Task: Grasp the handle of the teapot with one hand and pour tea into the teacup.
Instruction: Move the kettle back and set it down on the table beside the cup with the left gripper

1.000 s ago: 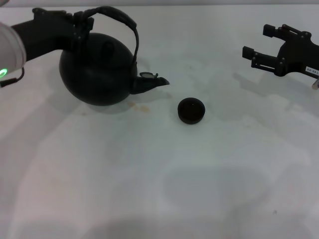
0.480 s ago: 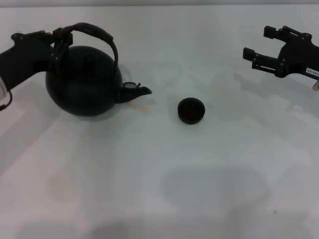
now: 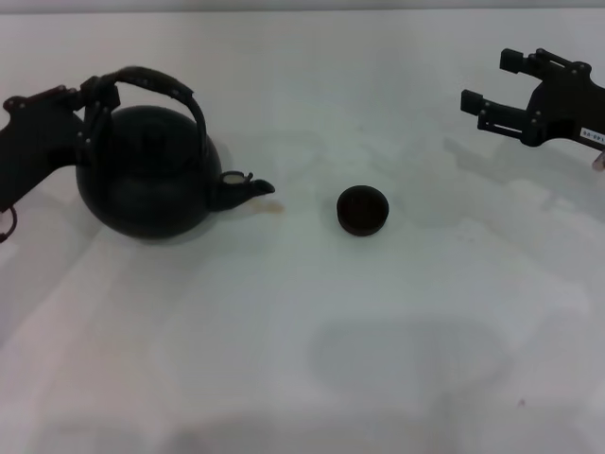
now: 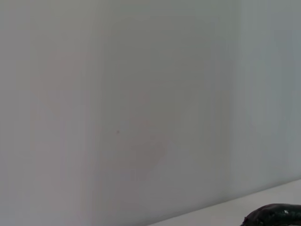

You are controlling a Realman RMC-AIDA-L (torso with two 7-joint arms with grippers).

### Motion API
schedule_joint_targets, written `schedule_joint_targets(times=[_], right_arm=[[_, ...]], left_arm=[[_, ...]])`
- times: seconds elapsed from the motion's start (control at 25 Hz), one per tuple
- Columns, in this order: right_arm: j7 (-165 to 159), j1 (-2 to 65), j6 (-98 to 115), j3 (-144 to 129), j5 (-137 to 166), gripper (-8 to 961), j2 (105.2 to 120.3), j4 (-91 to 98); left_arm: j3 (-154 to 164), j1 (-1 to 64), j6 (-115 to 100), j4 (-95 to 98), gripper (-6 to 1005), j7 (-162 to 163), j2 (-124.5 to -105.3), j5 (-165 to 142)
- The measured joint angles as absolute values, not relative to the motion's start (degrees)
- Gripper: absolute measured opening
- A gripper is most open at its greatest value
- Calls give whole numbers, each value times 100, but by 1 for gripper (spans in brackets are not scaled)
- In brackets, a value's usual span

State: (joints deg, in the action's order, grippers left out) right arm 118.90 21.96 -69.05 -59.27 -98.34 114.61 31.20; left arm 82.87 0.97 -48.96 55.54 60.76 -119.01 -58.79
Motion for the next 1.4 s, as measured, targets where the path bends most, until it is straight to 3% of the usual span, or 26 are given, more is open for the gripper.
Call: schedule_joint_targets(times=[1.4], right_arm=[[11954, 2241, -6863, -5933, -9835, 850, 11487, 2969]], left_arm=[[8066, 419, -5246, 4388, 138, 5229, -11895, -5304]])
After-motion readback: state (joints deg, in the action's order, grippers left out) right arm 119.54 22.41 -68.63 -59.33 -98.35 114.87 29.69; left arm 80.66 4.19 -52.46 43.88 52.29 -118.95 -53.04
